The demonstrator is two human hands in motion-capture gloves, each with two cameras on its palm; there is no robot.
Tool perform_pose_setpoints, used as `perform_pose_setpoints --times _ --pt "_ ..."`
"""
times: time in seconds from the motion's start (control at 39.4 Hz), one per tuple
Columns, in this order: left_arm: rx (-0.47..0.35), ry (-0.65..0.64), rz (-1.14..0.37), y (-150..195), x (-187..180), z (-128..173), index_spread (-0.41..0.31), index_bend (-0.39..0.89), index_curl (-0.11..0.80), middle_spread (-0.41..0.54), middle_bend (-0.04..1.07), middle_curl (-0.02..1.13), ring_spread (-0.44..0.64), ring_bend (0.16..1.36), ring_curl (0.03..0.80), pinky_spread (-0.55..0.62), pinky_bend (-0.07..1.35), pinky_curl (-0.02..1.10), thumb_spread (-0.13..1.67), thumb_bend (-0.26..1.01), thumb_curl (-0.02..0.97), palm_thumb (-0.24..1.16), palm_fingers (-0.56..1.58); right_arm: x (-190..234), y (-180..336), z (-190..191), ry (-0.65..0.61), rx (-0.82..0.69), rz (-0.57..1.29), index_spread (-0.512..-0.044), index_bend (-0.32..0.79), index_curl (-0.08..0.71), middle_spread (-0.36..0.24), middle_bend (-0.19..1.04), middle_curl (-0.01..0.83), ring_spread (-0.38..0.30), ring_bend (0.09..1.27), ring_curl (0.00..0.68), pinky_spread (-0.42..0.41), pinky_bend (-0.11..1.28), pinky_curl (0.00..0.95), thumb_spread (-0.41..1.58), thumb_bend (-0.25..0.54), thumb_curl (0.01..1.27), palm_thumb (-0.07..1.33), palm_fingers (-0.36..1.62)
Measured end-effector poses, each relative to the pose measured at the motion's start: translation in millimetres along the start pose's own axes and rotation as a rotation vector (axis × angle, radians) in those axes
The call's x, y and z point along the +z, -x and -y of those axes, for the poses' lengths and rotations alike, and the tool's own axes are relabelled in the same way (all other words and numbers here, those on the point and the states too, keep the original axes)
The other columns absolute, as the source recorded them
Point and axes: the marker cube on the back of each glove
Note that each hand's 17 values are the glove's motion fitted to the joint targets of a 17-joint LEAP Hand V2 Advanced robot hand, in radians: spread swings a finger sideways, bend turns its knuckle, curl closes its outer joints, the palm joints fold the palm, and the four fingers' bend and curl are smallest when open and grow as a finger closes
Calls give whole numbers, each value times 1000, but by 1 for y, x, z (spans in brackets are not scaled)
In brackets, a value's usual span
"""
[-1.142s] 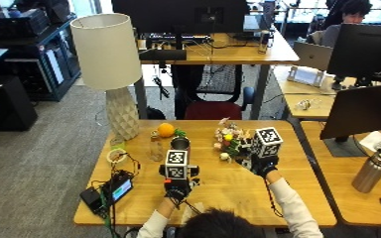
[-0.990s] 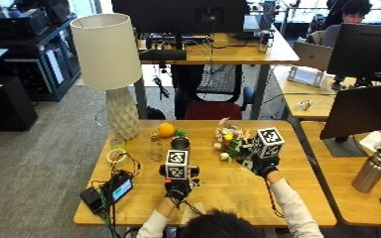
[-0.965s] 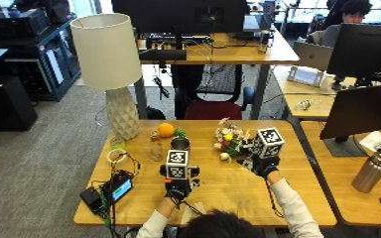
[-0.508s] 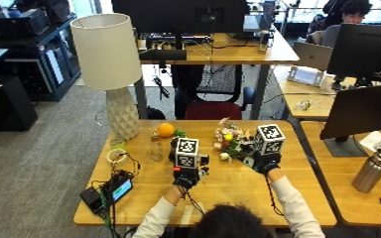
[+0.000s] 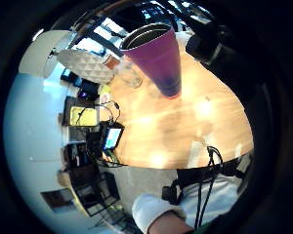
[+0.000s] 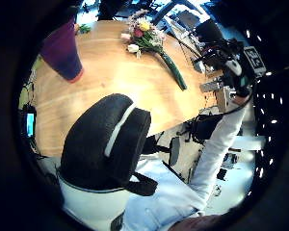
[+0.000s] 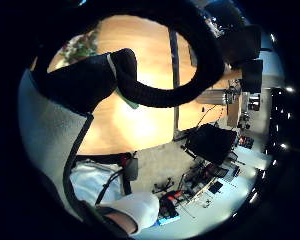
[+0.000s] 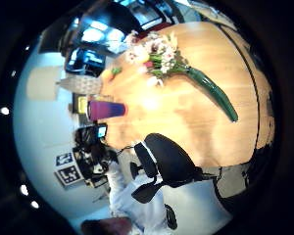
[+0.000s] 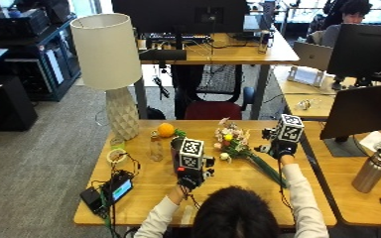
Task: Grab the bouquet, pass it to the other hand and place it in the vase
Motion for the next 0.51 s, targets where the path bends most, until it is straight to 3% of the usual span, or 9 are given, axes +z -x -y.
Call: perform_pose_setpoints --times 0.28,0.36,0.51 --pt "101 29 -10 7 17 23 35 149 280 219 165 244 178 647 293 240 479 330 1130 -19 216 111 412 49 -51 34 181 147 -8 -205 31 36 99 250 332 186 690 344 318 906 404 1010 -15 268 454 336" --pt "129 39 -24 8 18 27 35 148 283 218 164 247 178 646 294 240 477 333 1131 -19 219 111 412 48 -56 19 291 263 1 -190 50 39 96 266 341 182 689 344 311 906 400 1001 -17 275 468 341" --pt "181 57 -1 5 18 45 32 143 287 216 166 254 183 641 295 240 474 337 1131 -19 225 109 415 21 -40 -46 296 204 76 -179 65 51 81 282 354 170 679 341 304 899 390 995 -19 287 492 347"
